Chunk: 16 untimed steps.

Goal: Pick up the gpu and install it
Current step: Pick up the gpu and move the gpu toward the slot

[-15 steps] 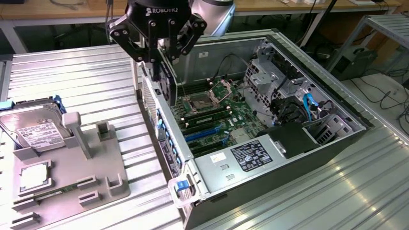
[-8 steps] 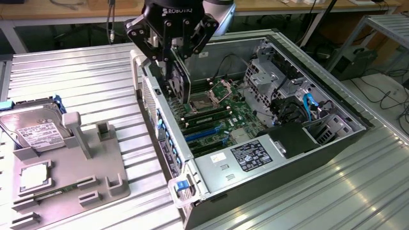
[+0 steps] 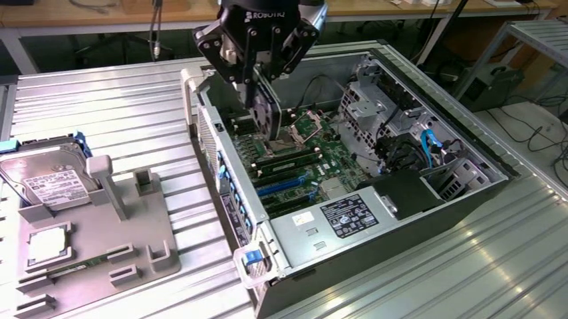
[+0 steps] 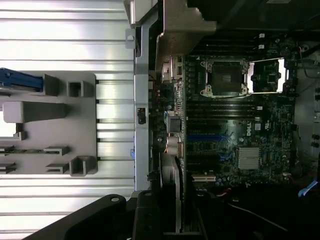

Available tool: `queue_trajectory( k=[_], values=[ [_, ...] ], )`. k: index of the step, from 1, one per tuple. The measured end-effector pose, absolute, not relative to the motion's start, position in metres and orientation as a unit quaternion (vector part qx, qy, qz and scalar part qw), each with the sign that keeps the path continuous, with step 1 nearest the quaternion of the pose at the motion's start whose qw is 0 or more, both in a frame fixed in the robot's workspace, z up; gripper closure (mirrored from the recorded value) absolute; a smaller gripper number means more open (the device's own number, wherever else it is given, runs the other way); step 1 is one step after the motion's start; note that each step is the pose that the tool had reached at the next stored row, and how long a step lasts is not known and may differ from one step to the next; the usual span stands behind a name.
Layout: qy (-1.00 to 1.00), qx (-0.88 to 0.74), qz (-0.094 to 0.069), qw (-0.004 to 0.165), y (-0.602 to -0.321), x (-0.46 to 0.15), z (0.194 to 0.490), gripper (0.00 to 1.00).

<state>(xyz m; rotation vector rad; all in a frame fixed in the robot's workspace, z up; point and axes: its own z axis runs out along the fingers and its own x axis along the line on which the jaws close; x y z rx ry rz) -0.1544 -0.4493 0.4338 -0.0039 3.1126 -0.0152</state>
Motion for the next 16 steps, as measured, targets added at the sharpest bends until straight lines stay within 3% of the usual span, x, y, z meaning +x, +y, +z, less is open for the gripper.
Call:
queue_trajectory(
  k=[16],
  values=[
    [1.0, -0.006, -0.005, 0.014, -0.449, -0.101, 0.432, 0.72]
  ],
)
